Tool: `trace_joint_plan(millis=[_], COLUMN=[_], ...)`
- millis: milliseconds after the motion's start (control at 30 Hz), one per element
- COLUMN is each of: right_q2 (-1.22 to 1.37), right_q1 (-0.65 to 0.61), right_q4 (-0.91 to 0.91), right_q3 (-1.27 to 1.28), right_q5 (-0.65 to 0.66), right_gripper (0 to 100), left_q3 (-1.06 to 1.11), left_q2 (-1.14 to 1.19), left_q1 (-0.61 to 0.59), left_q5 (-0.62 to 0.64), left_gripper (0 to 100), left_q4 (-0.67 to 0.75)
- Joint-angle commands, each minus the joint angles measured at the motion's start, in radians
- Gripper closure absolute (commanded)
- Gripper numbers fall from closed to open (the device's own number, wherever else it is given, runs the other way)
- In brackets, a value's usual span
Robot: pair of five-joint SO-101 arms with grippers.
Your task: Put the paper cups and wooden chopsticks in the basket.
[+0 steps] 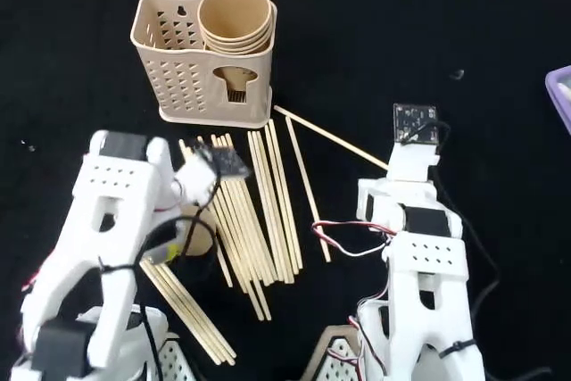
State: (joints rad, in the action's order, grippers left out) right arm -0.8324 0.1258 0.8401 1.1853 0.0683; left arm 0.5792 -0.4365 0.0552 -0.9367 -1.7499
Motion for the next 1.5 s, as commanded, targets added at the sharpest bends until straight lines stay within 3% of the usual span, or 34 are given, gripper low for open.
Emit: trace_joint_plan(millis=[0,500,633,833,1033,1233,1467], right_q2=[-0.005,-0.005,-0.005,-0.005,-0.005,-0.005,-0.005], right_q1=[0.008,0.008,0.008,0.008,0.008,0.008,0.008], right_q4=[-0.020,-0.020,-0.020,-0.020,-0.021,-0.061,-0.061], right_q3=[-0.004,-0.004,-0.004,-0.004,-0.004,0.013,0.012], right_q5=[0.000,0.000,0.000,0.000,0.000,0.000,-0.008], right_gripper=[76.9,76.9,76.9,76.9,76.9,76.9,76.9], left_q3=[-0.170,-0.257,-0.265,-0.364,-0.427,-0.427,-0.483], left_q2=[0.048,0.052,0.052,0.052,0.051,-0.081,-0.304], left_q1=[-0.007,0.120,0.176,0.193,0.180,0.007,-0.302], left_q5=[0.097,0.302,0.384,0.528,0.542,0.540,0.542], left_gripper=[84,83,98,96,97,97,97], left_q4=[-0.008,-0.006,-0.008,-0.009,-0.011,-0.012,-0.009])
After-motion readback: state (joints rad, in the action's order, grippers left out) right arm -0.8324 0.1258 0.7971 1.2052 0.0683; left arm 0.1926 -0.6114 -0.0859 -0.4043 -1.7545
